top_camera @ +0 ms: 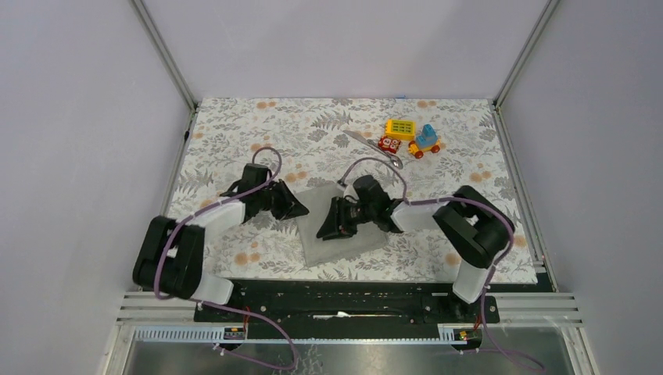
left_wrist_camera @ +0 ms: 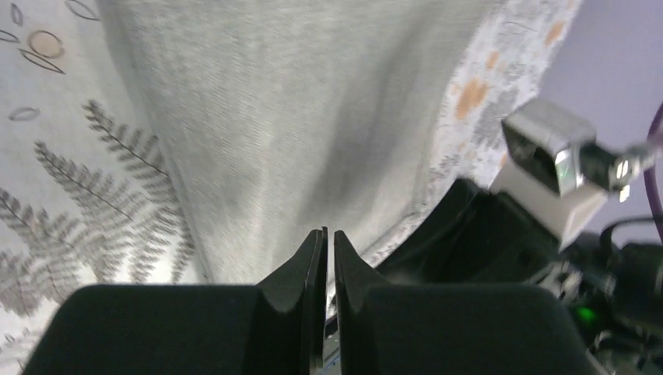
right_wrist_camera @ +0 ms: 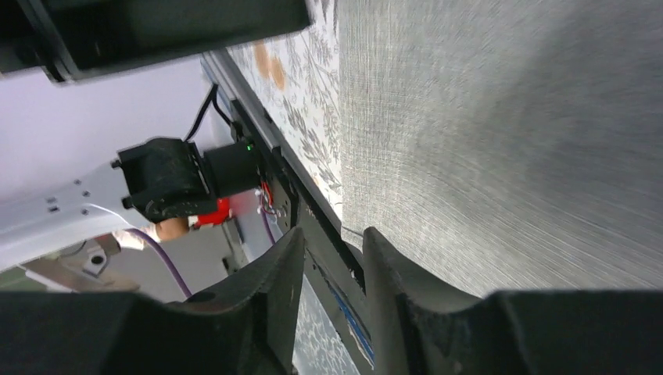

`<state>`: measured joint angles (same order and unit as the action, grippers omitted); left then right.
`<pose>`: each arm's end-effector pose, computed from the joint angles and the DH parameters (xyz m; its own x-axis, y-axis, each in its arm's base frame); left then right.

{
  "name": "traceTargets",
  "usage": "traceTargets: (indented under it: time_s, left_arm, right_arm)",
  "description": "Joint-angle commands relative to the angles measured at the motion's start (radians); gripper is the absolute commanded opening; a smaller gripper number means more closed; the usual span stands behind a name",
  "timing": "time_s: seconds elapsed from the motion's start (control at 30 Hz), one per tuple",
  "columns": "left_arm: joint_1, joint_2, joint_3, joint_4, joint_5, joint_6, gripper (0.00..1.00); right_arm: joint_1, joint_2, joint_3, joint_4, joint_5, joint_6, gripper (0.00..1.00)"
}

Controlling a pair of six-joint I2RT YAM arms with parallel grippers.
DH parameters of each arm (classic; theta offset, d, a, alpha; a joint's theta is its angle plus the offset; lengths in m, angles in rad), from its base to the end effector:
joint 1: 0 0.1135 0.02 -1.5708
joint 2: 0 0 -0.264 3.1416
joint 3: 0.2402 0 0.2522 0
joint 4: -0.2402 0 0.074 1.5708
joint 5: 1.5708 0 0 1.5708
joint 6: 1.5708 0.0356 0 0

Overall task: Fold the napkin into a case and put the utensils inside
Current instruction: Smooth out the square-folded napkin at the center of the board.

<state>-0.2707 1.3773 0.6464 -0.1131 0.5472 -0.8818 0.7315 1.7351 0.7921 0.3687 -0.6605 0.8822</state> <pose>0.2466 -0.0877 0.1757 -0.8912 -0.4368 -0.1223 -0.1988 0.6186 -0.7601 0.2394 0.2443 0.1555 -0.9602 -0.0425 -0.2762 -0.2666 0.4350 0.8601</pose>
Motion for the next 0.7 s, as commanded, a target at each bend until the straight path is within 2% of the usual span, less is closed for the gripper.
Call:
traceTargets:
  time_s: [0.0, 0.13, 0.23, 0.3, 0.47, 0.57, 0.67]
  left_arm:
    - [0.004, 0.147, 0.030, 0.086, -0.059, 0.044, 0.10]
    - [0.015, 0.269, 0.025, 0.110, -0.163, 0.075, 0.08]
    - [0.022, 0.303, 0.035, 0.110, -0.178, 0.088, 0.07]
    - [0.022, 0.291, 0.056, 0.108, -0.138, 0.095, 0.08]
    - [0.028, 0.197, 0.114, 0.046, -0.043, 0.079, 0.15]
    - [0.042, 0.179, 0.142, 0.024, -0.052, 0.084, 0.18]
    - [0.065, 0.238, 0.158, 0.035, -0.034, 0.081, 0.16]
  right_arm:
    - [0.097, 0.111, -0.042, 0.310, -0.035, 0.177, 0.39]
    - [0.130, 0.193, -0.101, 0.432, -0.017, 0.226, 0.37]
    - [0.148, 0.204, -0.111, 0.444, -0.014, 0.231, 0.37]
    - [0.152, 0.170, -0.103, 0.398, -0.007, 0.215, 0.37]
    - [0.160, 0.081, 0.018, 0.129, 0.040, 0.066, 0.41]
    - [0.161, 0.114, 0.079, 0.116, 0.029, 0.056, 0.43]
    - [0.171, 0.179, 0.157, 0.110, 0.024, 0.050, 0.45]
